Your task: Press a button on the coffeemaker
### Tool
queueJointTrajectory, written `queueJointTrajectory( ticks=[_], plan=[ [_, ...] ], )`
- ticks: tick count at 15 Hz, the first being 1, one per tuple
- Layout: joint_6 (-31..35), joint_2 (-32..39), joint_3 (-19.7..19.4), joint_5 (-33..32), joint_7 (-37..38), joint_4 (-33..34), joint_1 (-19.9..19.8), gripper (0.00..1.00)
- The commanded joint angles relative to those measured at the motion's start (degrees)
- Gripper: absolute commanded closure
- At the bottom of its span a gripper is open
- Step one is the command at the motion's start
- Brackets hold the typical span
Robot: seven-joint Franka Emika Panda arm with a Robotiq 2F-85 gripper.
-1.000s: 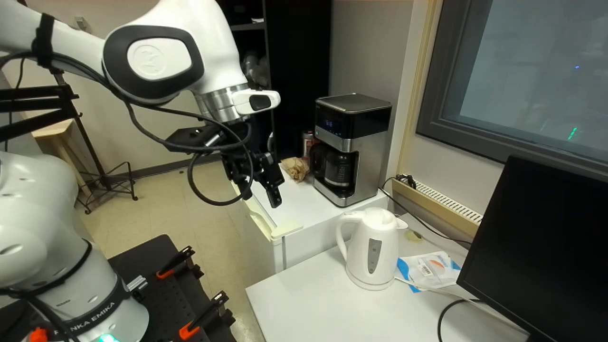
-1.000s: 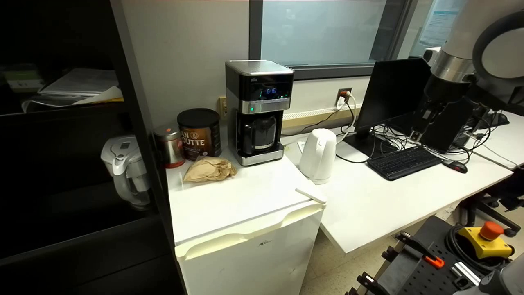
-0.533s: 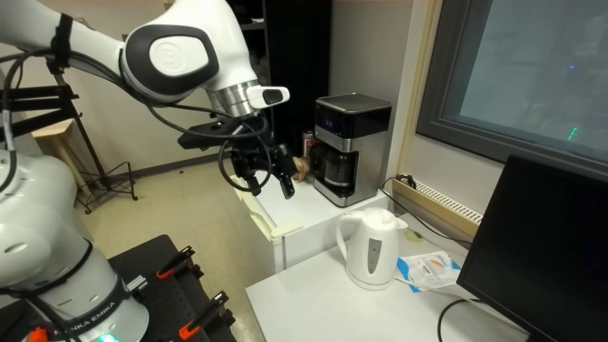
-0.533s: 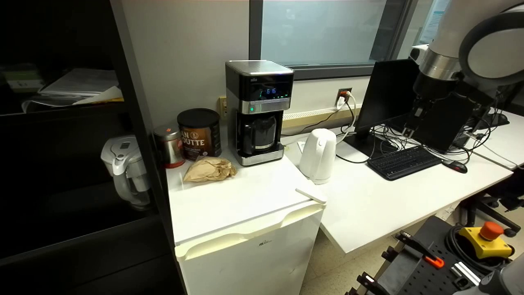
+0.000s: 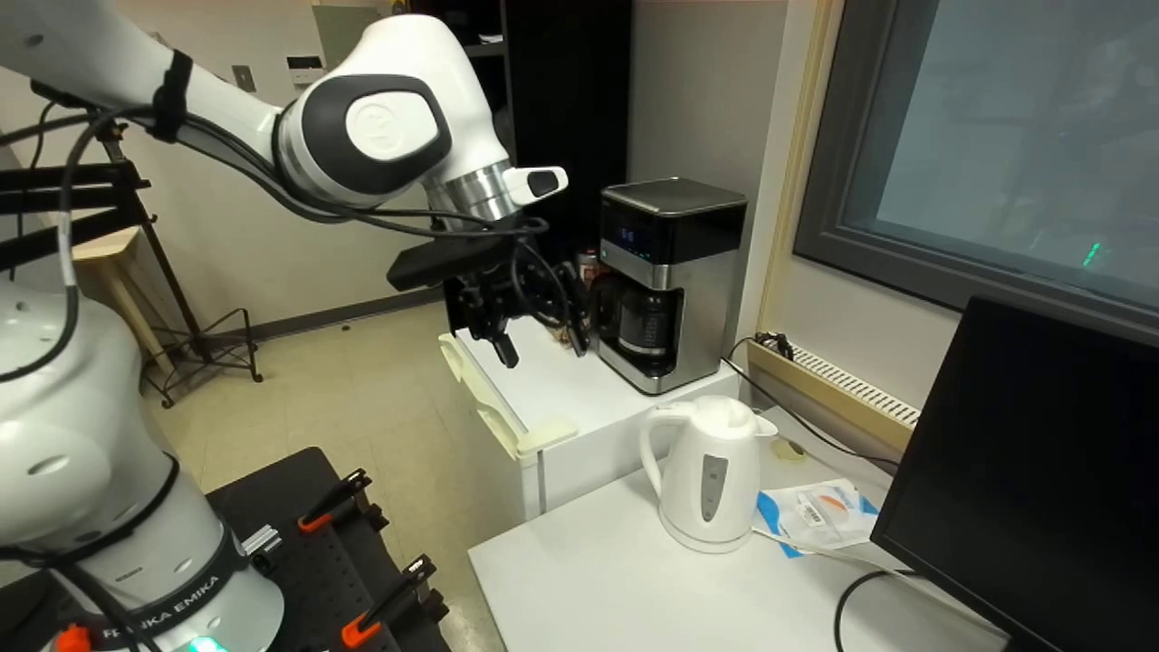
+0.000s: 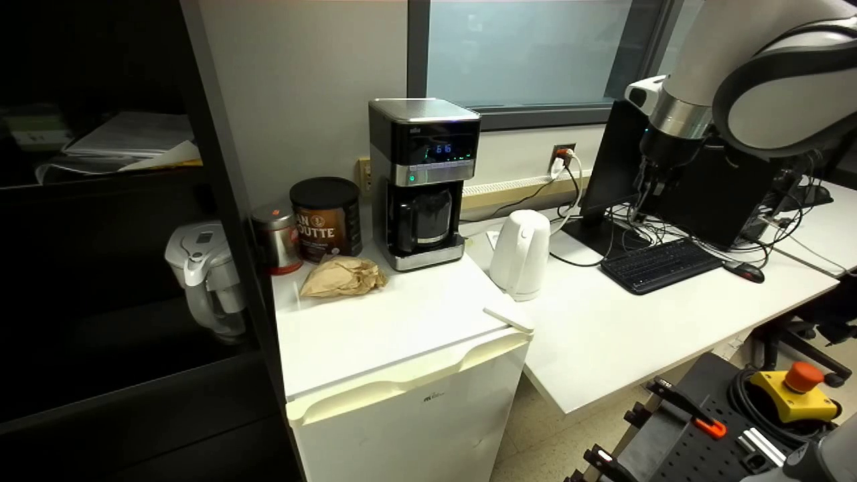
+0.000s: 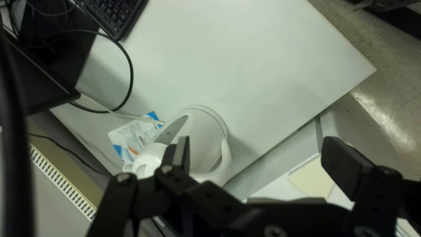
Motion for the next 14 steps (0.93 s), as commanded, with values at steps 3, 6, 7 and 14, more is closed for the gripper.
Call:
queueJointTrajectory(
  ticks=[3, 6, 7, 14],
  plan=[
    [5.2, 5.3, -1.1, -1.5, -10.5, 2.9, 3.4, 0.00],
    [7.3, 7.1, -1.8, -0.2, -17.4, 3.6, 5.2, 0.00],
    [8.1, 7.8, -2.1, 0.3, -20.1, 3.8, 5.9, 0.00],
    [11.8, 11.9, -2.4, 2.0, -35.1, 6.2, 8.0, 0.43]
  ],
)
